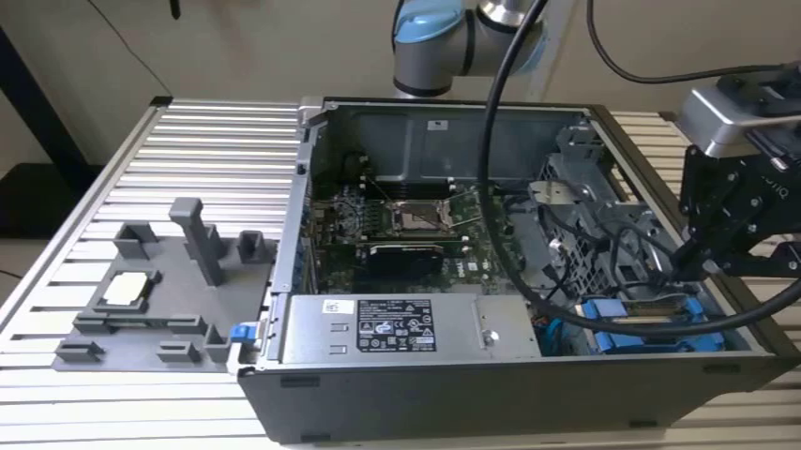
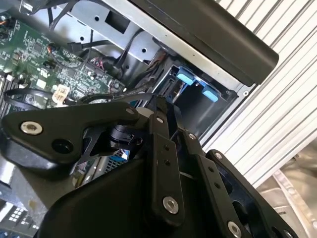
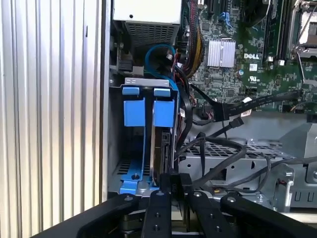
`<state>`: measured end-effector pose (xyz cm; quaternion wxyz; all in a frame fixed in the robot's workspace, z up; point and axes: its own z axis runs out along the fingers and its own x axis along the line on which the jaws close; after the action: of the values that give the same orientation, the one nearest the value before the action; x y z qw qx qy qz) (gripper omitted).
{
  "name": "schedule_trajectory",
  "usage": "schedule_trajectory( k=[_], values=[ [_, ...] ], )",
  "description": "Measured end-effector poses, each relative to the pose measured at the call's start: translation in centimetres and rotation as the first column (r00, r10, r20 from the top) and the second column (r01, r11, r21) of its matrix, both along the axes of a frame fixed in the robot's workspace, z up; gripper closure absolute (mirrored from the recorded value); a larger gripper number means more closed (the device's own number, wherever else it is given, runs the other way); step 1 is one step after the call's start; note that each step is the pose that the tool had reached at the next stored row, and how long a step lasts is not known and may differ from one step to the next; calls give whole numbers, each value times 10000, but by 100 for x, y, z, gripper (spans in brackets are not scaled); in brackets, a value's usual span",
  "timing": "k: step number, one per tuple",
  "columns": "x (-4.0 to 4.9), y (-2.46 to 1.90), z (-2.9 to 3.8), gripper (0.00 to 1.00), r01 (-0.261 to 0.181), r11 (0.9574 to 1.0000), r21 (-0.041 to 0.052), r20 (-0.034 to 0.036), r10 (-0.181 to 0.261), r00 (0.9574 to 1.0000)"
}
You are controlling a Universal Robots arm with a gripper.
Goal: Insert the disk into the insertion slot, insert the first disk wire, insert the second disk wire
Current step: 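Insert the first disk wire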
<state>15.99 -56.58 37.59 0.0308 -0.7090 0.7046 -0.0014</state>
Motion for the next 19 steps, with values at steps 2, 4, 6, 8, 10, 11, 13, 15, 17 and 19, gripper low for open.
schedule_trajectory(
  k=[2, 4, 6, 8, 10, 11, 13, 15, 17, 19],
  values=[
    [0, 0, -11, 81, 308, 9995, -1, -1, -308, 9995],
    [0, -1, -27, 81, 393, 9992, 0, -4, -393, 9992],
    [0, 0, -49, 81, 461, 9989, 4, -4, -461, 9989],
    [0, -1, -65, 81, 520, 9986, 33, -6, -520, 9986],
    [0, -3, -72, 81, 542, 9985, 58, -8, -542, 9985],
    [-1, -3, -75, 81, 544, 9985, 59, -9, -544, 9985],
    [0, -6, -82, 81, 545, 9985, 84, -12, -545, 9985],
    [1, -12, -92, 81, 554, 9983, 154, -15, -554, 9985],
    [2, -13, -104, 81, 592, 9981, 176, -17, -592, 9982],
    [2, -15, -112, 81, 645, 9978, 174, -16, -645, 9979]
  ],
)
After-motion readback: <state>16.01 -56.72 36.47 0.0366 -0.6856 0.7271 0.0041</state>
